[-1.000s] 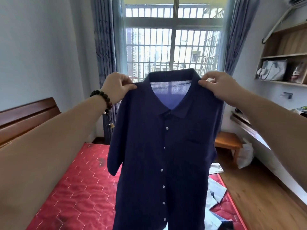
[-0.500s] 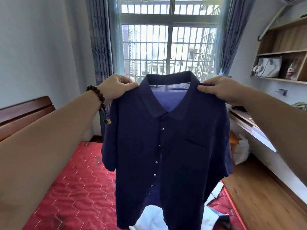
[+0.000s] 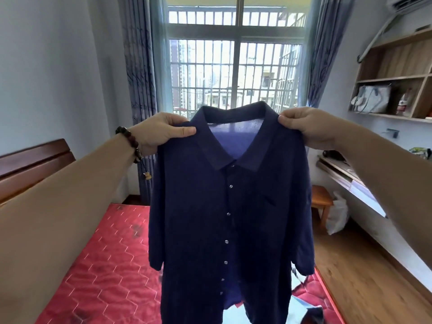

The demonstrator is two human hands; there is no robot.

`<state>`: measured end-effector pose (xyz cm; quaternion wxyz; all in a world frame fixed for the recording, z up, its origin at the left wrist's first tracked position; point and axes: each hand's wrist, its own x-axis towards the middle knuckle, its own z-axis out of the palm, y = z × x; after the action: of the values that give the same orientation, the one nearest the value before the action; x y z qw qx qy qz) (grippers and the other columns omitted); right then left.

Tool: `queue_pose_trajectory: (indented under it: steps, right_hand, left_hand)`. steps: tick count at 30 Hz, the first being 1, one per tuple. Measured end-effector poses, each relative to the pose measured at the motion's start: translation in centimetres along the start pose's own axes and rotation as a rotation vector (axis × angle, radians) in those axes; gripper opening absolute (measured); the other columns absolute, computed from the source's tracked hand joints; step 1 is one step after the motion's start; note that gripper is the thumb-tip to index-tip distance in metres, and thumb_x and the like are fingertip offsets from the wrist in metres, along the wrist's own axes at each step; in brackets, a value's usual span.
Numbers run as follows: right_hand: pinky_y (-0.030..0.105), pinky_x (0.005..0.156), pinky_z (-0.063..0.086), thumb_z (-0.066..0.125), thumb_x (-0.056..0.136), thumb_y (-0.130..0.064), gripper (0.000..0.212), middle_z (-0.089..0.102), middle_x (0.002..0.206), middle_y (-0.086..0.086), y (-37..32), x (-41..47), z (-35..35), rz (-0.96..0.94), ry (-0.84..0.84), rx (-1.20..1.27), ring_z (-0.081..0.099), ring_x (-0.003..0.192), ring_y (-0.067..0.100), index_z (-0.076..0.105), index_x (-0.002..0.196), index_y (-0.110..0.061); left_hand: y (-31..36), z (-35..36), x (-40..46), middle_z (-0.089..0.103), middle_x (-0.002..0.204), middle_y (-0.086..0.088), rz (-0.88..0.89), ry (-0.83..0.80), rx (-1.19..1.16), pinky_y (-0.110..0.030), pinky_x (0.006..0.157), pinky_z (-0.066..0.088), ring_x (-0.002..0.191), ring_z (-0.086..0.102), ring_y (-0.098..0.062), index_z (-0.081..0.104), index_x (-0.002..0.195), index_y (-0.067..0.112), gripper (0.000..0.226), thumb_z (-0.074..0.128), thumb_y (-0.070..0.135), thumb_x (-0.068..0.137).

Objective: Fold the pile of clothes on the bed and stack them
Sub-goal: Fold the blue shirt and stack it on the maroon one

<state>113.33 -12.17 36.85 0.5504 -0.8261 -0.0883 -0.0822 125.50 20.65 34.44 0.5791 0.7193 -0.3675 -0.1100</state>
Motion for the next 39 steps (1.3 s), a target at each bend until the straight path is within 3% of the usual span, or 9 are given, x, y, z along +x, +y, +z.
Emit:
queue_pose_trajectory:
  steps: [6,11,14,20,26,29,31,35,39]
  right_hand:
    - [0.03,0.073,0.059,0.059,0.086,-0.033,0.037,0.071,0.09,0.01,1.4,-0.5,1.8,0.162,-0.091,0.007,0.069,0.079,0.02,0.064,0.1,0.001]
    - [0.031,0.072,0.042,0.068,0.087,-0.031,0.027,0.06,0.085,0.006,3.3,1.7,4.9,-0.005,0.494,-0.686,0.056,0.085,0.023,0.064,0.088,-0.005]
    - [0.034,0.069,0.041,0.067,0.085,-0.026,0.02,0.058,0.077,0.004,2.7,1.9,7.6,-0.06,0.575,-0.513,0.056,0.08,0.024,0.057,0.076,-0.012]
    - [0.037,0.067,0.052,0.064,0.09,-0.02,0.017,0.06,0.082,0.012,0.7,1.4,10.7,0.055,0.346,0.026,0.06,0.075,0.024,0.055,0.079,-0.011]
    - [0.029,0.064,0.058,0.052,0.096,-0.004,0.012,0.061,0.086,0.014,-0.6,0.2,10.8,0.142,0.167,0.155,0.064,0.074,0.024,0.06,0.103,0.003]
    - [0.033,0.076,0.06,0.061,0.092,-0.008,0.017,0.069,0.1,0.016,-1.0,-0.1,9.9,0.118,0.092,-0.05,0.068,0.09,0.025,0.068,0.103,0.002]
    - [0.039,0.088,0.055,0.066,0.088,-0.023,0.018,0.068,0.107,0.008,-1.2,0.2,8.2,-0.034,0.164,-0.496,0.063,0.101,0.024,0.072,0.1,-0.01]
    - [0.032,0.11,0.024,0.076,0.079,-0.037,0.052,0.036,0.144,-0.011,-2.0,0.2,5.7,-0.236,-0.004,-0.92,0.031,0.131,0.009,0.055,0.127,-0.033]
    - [0.027,0.083,0.052,0.077,0.079,-0.035,0.026,0.069,0.097,-0.014,-1.9,0.5,5.8,-0.129,-0.193,-0.897,0.063,0.089,0.006,0.066,0.102,-0.028]
  left_hand:
    - [-1.8,2.0,0.1,0.072,0.095,-0.015,-0.197,0.159,-0.039,-0.033,0.073,0.059,0.082,0.068,-0.024,0.071,0.094,0.003,0.033,0.081,0.026,0.072]
    - [-2.8,5.8,1.3,0.068,0.075,-0.007,-0.177,0.498,0.146,-0.024,0.057,0.053,0.065,0.062,-0.016,0.07,0.079,0.007,0.019,0.079,0.023,0.077]
    - [-2.6,8.5,1.8,0.069,0.069,-0.006,-0.072,0.597,0.139,-0.034,0.065,0.053,0.067,0.062,-0.018,0.066,0.062,0.012,0.021,0.075,0.022,0.078]
    - [-2.1,11.9,1.7,0.072,0.076,-0.006,0.022,0.474,0.036,-0.045,0.079,0.056,0.074,0.066,-0.02,0.071,0.073,0.017,0.021,0.065,0.028,0.089]
    - [-2.2,12.5,0.8,0.071,0.094,-0.016,0.039,0.314,0.03,-0.039,0.08,0.056,0.084,0.066,-0.024,0.069,0.098,0.004,0.039,0.065,0.041,0.089]
    - [-3.0,12.1,0.7,0.071,0.096,-0.01,0.02,0.253,0.034,-0.036,0.083,0.058,0.09,0.068,-0.022,0.065,0.104,0.007,0.028,0.076,0.021,0.082]
    - [-3.2,11.7,0.7,0.072,0.097,-0.012,0.013,0.246,0.053,-0.042,0.085,0.057,0.091,0.069,-0.025,0.065,0.103,0.008,0.022,0.073,0.011,0.083]
    - [-2.5,11.4,0.4,0.071,0.092,-0.011,0.067,0.102,0.094,-0.04,0.085,0.056,0.082,0.067,-0.019,0.065,0.098,0.005,0.015,0.07,0.005,0.085]
    - [-1.7,11.5,0.5,0.071,0.084,0.0,0.113,0.016,0.194,-0.027,0.075,0.056,0.077,0.066,-0.011,0.067,0.098,0.006,0.014,0.071,0.006,0.084]
